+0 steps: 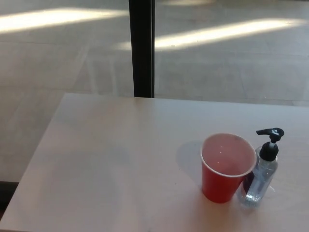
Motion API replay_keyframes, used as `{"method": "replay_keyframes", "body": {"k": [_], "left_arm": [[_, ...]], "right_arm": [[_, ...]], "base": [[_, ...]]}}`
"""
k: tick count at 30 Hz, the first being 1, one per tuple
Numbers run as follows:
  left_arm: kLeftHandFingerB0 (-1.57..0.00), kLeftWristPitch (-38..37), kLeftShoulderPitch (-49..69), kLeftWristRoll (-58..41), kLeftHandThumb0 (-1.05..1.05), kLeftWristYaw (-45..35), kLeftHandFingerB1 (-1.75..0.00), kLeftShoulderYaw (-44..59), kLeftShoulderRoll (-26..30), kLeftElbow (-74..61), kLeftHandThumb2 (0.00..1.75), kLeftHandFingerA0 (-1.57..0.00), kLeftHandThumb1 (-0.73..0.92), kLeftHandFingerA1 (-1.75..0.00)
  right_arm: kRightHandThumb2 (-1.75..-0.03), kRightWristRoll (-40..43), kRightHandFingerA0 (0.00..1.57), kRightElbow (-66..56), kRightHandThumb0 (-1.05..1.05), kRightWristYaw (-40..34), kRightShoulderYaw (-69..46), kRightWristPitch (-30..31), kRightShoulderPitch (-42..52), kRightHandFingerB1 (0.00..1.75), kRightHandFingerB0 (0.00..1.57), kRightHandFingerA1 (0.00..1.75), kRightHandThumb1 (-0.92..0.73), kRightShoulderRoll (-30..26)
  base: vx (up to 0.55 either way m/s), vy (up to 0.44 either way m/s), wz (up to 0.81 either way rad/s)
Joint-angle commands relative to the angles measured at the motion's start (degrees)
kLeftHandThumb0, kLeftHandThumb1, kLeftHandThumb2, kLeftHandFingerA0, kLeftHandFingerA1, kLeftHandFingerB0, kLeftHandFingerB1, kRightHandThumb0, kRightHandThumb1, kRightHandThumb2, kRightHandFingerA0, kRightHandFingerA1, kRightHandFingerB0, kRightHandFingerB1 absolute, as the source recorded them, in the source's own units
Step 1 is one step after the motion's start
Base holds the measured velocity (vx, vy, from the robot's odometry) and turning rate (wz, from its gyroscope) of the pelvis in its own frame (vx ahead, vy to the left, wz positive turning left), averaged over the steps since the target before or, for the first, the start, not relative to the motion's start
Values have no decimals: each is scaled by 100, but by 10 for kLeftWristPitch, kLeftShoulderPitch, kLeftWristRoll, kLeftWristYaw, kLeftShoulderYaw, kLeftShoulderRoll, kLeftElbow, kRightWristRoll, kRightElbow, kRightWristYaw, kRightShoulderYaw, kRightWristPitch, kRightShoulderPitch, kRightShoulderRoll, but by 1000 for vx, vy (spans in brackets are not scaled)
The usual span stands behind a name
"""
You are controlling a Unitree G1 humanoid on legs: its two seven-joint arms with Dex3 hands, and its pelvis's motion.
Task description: The robot uses its right hand fist to press the hand soap kept in the middle of the table to get liquid hand soap out
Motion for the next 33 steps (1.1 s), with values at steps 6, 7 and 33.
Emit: {"method": "replay_keyframes", "body": {"k": [6,7,33], "left_arm": [[-53,-4,-25,-55,-53,9,-52,72,36,50,60,-76,68,-73],[-53,-3,-26,-54,-53,9,-52,73,37,51,60,-76,68,-73],[-53,-12,-24,-44,-53,-1,-50,81,33,61,60,-73,70,-69]], "right_arm": [[-113,220,83,-166,-86,-25,-189,109,-108,80,25,97,-24,-60],[-113,234,83,-173,-86,-21,-199,115,-127,80,25,97,-24,-71],[-127,305,101,-529,-11,-12,16,313,-501,170,66,175,-63,-146]], "base": [[0,0,0],[0,0,0],[0,0,0]]}}
